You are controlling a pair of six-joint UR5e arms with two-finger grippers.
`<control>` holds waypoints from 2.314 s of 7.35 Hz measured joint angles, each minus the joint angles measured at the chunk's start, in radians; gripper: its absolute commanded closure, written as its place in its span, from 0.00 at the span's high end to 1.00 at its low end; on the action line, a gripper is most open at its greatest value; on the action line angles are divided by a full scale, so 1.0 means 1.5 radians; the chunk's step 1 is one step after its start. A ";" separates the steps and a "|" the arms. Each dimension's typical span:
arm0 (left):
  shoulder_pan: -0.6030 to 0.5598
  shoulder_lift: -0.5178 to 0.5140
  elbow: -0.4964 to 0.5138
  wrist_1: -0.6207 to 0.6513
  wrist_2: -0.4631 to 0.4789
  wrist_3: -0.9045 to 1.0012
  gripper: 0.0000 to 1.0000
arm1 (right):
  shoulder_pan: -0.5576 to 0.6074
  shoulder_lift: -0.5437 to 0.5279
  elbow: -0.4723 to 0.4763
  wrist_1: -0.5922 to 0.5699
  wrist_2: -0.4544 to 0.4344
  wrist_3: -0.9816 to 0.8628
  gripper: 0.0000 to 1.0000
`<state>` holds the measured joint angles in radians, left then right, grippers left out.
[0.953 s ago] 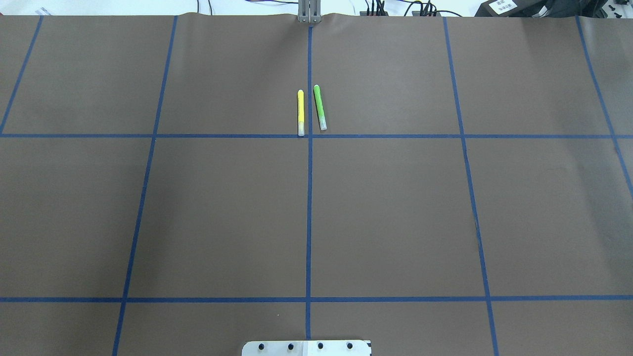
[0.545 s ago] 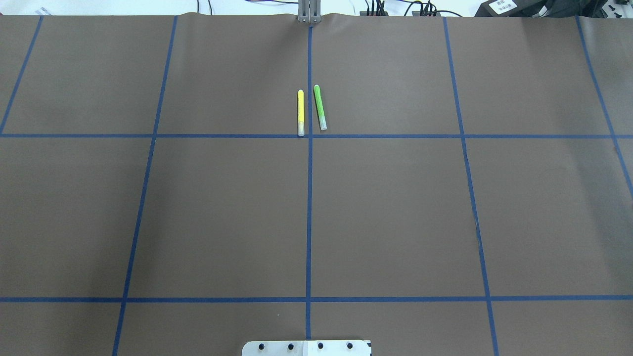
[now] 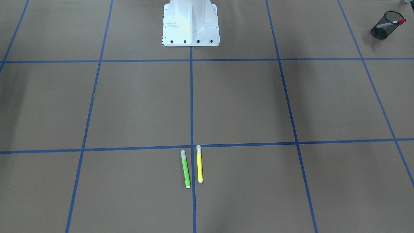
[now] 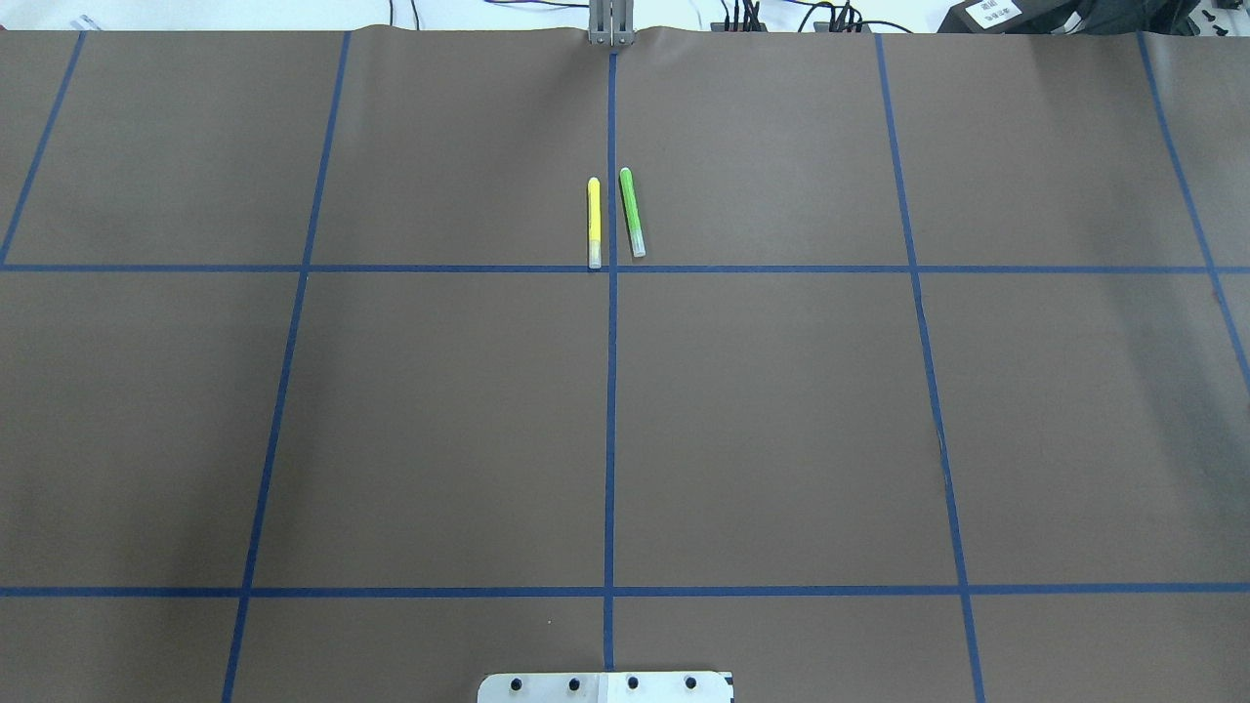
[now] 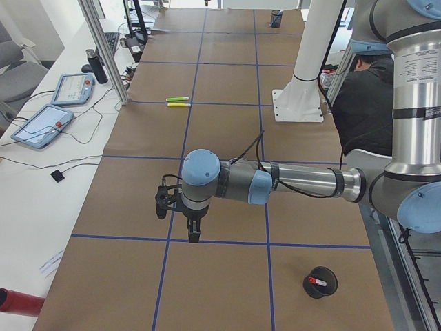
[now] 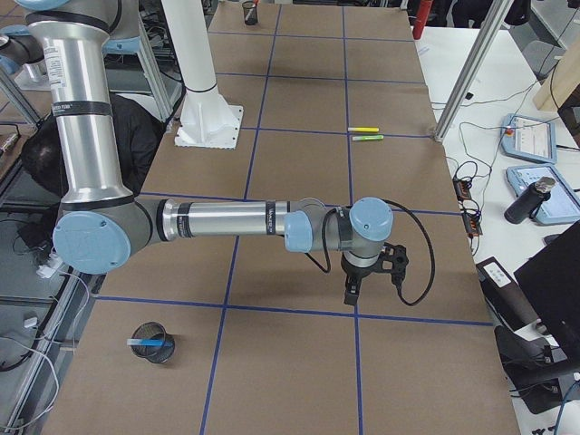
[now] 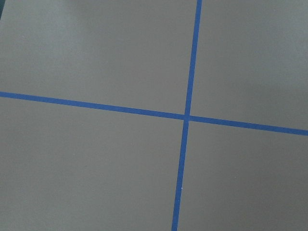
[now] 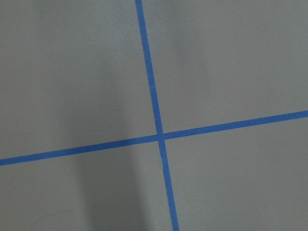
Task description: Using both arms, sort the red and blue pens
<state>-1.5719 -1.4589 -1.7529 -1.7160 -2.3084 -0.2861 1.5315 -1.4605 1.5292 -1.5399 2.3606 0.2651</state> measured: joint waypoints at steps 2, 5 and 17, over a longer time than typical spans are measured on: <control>0.024 0.002 0.024 -0.011 0.010 -0.014 1.00 | -0.006 0.002 -0.001 0.005 0.000 0.006 1.00; 0.030 0.005 0.041 -0.018 0.007 -0.016 1.00 | -0.011 0.002 0.002 0.006 0.001 0.007 1.00; 0.027 0.002 0.033 -0.013 -0.027 -0.029 1.00 | -0.018 0.002 0.005 0.008 0.000 0.011 1.00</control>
<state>-1.5318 -1.4556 -1.7028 -1.7354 -2.3485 -0.3292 1.5048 -1.4572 1.5360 -1.5276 2.3606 0.2809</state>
